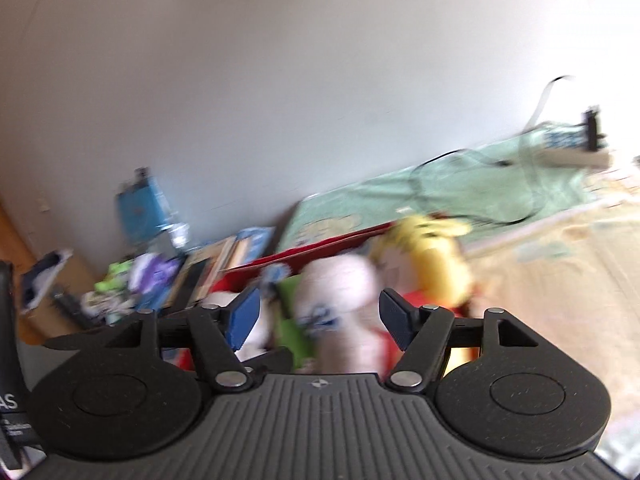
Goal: Organize objects
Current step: 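Lower the pink plush into the box and open the right gripper, then withdraw the right gripper away from the red box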
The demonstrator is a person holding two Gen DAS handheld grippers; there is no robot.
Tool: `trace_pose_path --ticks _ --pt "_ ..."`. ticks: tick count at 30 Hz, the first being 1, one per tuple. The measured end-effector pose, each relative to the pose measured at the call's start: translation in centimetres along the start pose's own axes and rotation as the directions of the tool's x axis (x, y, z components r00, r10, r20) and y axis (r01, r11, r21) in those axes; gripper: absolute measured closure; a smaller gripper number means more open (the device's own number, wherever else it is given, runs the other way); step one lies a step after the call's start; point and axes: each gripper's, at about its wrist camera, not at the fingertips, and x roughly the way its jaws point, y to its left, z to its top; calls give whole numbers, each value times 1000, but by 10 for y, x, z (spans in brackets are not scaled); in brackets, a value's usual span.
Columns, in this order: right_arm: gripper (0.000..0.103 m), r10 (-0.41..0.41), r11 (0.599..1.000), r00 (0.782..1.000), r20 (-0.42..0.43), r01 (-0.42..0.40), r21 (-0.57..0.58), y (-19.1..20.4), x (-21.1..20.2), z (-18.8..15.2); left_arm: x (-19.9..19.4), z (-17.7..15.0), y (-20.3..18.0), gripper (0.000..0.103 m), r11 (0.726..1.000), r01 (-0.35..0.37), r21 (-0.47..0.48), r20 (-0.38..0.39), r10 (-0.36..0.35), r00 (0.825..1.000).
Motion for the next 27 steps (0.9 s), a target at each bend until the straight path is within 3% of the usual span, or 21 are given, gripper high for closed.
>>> trace_pose_path --ticks 7,17,27 --pt "27 -163 986 987 2 162 41 -39 -21 -2 -1 4 -47 5 997 -10 73 -22 12 1000" --pt "27 -266 963 963 -45 268 42 -105 -58 2 -5 7 -115 5 994 38 100 -42 -34 999" --pt "27 -390 919 917 -89 394 33 -181 -88 5 18 4 -209 3 991 30 131 -144 -11 989"
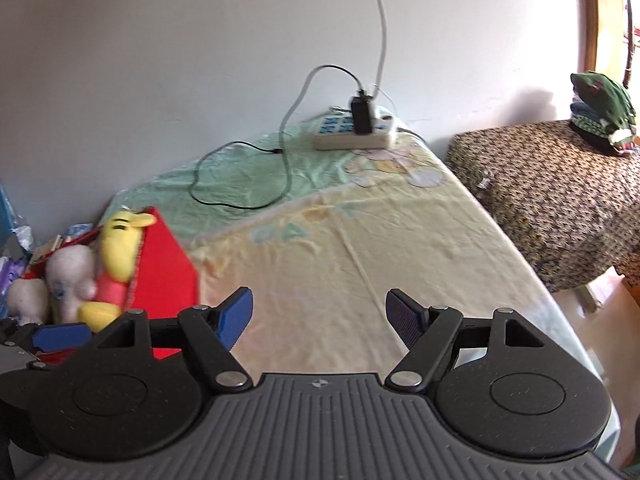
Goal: Organize objects
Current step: 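Withdraw the right gripper away from the red box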
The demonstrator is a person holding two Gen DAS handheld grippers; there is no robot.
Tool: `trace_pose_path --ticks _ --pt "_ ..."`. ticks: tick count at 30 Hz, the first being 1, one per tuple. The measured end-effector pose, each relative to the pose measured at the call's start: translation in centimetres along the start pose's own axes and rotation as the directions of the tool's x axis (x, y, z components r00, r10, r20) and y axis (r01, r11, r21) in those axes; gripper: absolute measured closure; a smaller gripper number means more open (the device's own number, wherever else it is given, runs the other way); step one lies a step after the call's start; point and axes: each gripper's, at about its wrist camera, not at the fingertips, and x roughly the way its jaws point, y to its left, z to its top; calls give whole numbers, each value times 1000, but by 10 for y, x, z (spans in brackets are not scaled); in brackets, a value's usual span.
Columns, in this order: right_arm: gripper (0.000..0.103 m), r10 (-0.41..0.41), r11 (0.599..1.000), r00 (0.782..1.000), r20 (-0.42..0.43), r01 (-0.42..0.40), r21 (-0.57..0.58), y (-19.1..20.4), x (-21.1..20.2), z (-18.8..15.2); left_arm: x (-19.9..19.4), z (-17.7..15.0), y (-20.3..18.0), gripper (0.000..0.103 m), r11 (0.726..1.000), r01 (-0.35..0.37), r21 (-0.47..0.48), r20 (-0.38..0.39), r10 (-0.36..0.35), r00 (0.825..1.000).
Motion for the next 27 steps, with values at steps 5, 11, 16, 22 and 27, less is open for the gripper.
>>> trace_pose_path --ticks 5,11,16,22,27 --pt "26 -18 1000 999 -40 17 -17 -22 5 -1 13 1 -31 3 1000 -17 -6 -54 17 998" --pt "25 -31 999 996 -87 28 -35 -35 14 -3 19 -1 -55 4 998 -61 -17 -91 59 994" --pt "25 -28 999 992 -126 25 -26 -45 20 -6 26 -6 -62 4 994 -102 -34 -134 96 986" --pt "24 -21 999 990 -141 15 -40 -51 22 -7 29 -9 -67 4 990 -131 -55 -158 121 980" --pt "23 -27 999 989 -147 23 -30 -62 24 -6 33 -8 -74 4 988 -137 -66 -167 125 978"
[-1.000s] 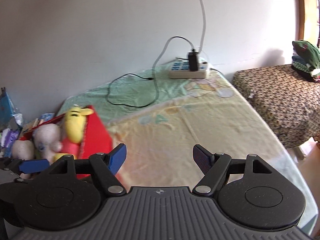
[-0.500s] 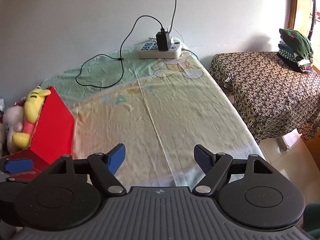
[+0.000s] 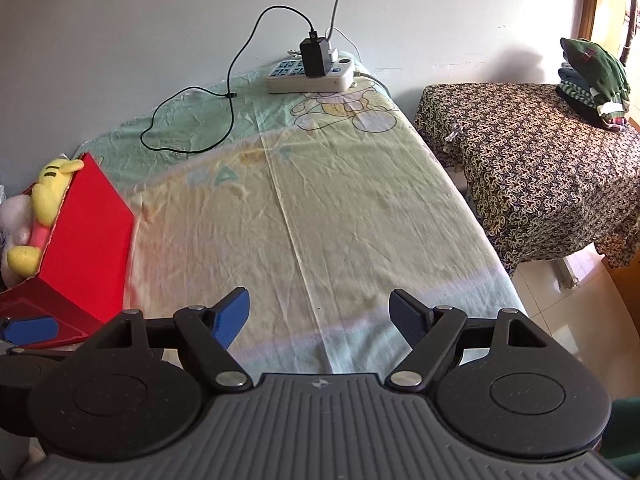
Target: Organize objects
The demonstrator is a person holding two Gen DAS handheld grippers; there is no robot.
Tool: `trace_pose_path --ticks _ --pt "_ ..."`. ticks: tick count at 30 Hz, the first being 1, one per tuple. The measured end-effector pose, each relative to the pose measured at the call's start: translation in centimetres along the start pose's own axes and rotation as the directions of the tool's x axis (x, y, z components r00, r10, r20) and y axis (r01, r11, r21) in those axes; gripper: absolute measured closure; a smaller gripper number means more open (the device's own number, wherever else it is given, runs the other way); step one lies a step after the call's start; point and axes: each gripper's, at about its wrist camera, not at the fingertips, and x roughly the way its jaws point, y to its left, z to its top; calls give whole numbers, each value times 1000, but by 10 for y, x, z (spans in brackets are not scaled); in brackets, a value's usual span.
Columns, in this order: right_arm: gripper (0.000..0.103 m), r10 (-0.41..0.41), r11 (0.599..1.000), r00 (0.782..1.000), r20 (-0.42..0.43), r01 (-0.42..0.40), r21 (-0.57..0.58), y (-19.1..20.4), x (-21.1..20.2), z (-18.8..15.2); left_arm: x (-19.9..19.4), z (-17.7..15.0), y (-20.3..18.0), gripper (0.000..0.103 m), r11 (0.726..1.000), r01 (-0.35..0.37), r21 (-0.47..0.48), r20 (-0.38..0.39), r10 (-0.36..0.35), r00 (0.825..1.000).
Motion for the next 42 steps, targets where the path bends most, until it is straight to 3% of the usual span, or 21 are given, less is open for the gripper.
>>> trace_pose_path --ticks 22,33,42 --pt "22 -32 999 999 -29 31 -21 -13 21 14 8 2 -22 3 1000 -3 -20 -13 2 1000" --pt "22 -48 996 999 -12 47 -75 24 20 24 -5 10 3 3 999 -18 -43 41 20 999" --pt "22 -62 994 998 18 63 -86 70 17 31 -15 13 47 3 998 -29 -64 92 35 995"
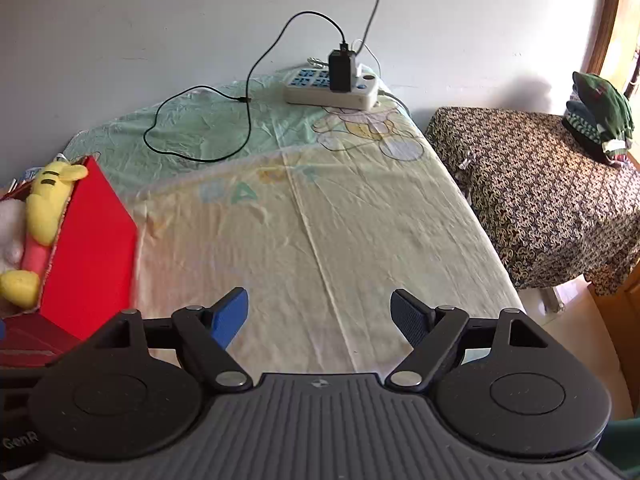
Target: Organize objects
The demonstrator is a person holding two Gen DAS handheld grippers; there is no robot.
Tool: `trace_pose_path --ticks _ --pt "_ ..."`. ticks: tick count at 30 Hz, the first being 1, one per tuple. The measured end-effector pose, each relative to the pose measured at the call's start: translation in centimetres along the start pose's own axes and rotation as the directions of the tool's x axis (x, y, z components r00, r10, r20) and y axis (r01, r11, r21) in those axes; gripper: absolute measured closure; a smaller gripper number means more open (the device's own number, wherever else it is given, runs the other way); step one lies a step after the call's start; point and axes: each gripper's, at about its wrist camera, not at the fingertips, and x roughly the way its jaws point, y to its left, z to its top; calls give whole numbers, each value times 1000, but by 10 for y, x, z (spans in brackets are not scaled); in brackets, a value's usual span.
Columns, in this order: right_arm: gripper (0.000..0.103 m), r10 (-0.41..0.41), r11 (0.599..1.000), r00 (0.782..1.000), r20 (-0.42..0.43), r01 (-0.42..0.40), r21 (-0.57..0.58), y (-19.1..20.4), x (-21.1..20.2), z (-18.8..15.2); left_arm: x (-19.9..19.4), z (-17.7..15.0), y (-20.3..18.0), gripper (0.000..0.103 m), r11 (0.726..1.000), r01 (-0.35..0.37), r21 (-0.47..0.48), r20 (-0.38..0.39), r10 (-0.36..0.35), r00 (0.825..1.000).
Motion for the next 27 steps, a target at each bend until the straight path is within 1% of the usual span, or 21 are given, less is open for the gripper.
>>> trace_pose_path --ticks 3,7,13,17,20,24,27 --pt "22 -1 1000 1000 9 1 -5 19 -2 3 -1 3 21 3 1000 -3 -20 9 3 1000" --pt "22 0 1000 1000 20 1 -23 45 -7 8 -4 8 50 3 999 -24 -31 33 25 999" --pt "22 7 1000 999 32 -7 -11 76 -18 18 -2 14 92 3 998 -33 -57 36 35 999" --pt "23 7 1000 999 47 -7 -4 95 -28 24 -3 20 119 3 998 -19 -64 34 22 999" --pt "23 15 1000 998 66 -15 11 109 -34 25 -5 25 135 3 999 -15 -48 39 17 999" --pt "23 36 999 996 83 -37 7 129 -39 24 -11 27 156 3 999 -22 -33 66 24 998" --pt "26 83 997 991 102 -82 -16 149 -44 23 -13 25 173 3 998 -29 -48 81 33 996"
